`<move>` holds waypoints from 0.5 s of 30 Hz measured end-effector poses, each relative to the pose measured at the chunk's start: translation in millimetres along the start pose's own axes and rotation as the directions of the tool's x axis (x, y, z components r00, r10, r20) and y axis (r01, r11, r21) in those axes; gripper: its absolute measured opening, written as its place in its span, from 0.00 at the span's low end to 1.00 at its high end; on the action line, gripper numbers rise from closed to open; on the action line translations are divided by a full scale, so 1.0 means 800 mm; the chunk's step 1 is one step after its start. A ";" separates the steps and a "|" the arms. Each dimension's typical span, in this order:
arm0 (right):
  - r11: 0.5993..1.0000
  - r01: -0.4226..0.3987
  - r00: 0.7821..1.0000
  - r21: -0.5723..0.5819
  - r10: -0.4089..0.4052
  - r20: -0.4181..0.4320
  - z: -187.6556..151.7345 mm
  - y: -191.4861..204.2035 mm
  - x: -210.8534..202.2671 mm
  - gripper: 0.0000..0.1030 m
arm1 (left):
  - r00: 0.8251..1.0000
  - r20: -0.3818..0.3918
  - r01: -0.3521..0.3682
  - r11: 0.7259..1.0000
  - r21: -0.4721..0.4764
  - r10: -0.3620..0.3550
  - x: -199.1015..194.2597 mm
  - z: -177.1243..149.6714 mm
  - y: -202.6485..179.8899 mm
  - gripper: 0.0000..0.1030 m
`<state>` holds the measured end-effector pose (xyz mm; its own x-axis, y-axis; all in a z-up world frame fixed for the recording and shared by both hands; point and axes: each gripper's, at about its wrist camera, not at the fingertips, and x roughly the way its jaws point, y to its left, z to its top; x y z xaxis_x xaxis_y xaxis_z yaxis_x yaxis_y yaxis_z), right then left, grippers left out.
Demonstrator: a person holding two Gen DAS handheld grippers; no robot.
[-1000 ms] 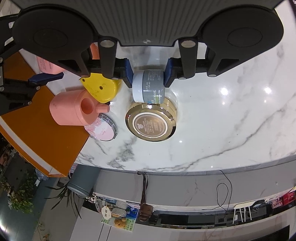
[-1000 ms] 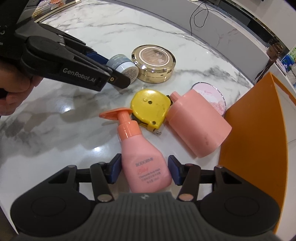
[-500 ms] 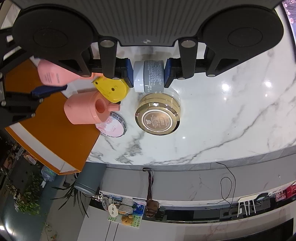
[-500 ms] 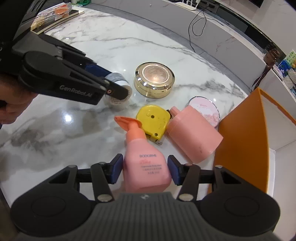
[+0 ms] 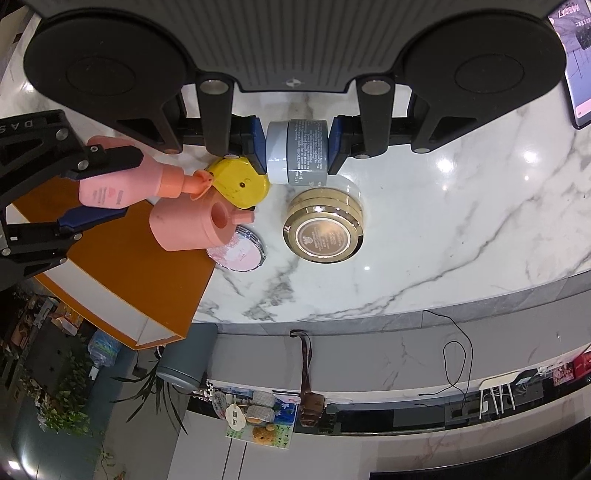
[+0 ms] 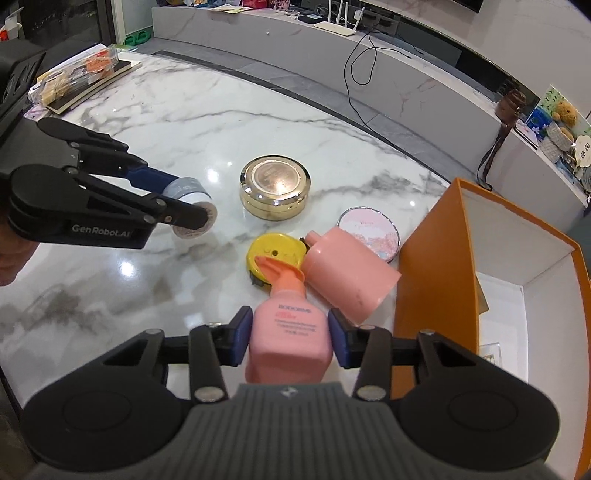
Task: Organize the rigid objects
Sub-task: 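Close the left tool on the grey-blue jar while the right tool grips the pink pump bottle, then carry the jar and pink pump bottle over the orange box with both tools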
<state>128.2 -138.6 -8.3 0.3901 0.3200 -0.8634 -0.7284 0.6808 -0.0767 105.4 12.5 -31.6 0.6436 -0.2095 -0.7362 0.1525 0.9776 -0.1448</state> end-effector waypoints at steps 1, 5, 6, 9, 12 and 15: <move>1.000 -0.002 1.000 0.001 0.002 0.004 -0.001 -0.001 -0.003 0.43 | 1.000 0.000 0.001 1.000 0.002 -0.001 0.000 0.000 0.000 0.36; 1.000 -0.009 0.999 0.027 0.008 0.036 -0.003 -0.007 -0.017 0.43 | 1.000 -0.002 0.004 1.000 0.012 -0.004 -0.003 0.006 -0.006 0.36; 0.999 -0.008 0.999 0.036 0.006 0.044 -0.003 -0.011 -0.020 0.43 | 1.000 -0.002 0.007 1.000 0.013 -0.007 -0.003 0.008 -0.008 0.36; 0.998 0.005 0.998 0.065 -0.009 0.067 -0.004 -0.019 -0.033 0.43 | 1.000 0.004 0.013 1.000 0.022 -0.014 -0.008 0.017 -0.016 0.36; 0.995 0.005 0.995 0.101 -0.015 0.103 -0.005 -0.030 -0.049 0.43 | 1.000 0.017 0.020 0.999 0.044 -0.021 -0.014 0.028 -0.029 0.36; 0.991 0.010 0.990 0.131 -0.028 0.135 -0.006 -0.039 -0.063 0.43 | 0.999 0.027 0.028 0.997 0.073 -0.030 -0.018 0.041 -0.045 0.36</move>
<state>128.4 -179.3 35.3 0.4826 0.3867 -0.7858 -0.6443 0.7645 -0.0194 115.2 -20.1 6.3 0.6585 -0.2388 -0.7137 0.2247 0.9675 -0.1163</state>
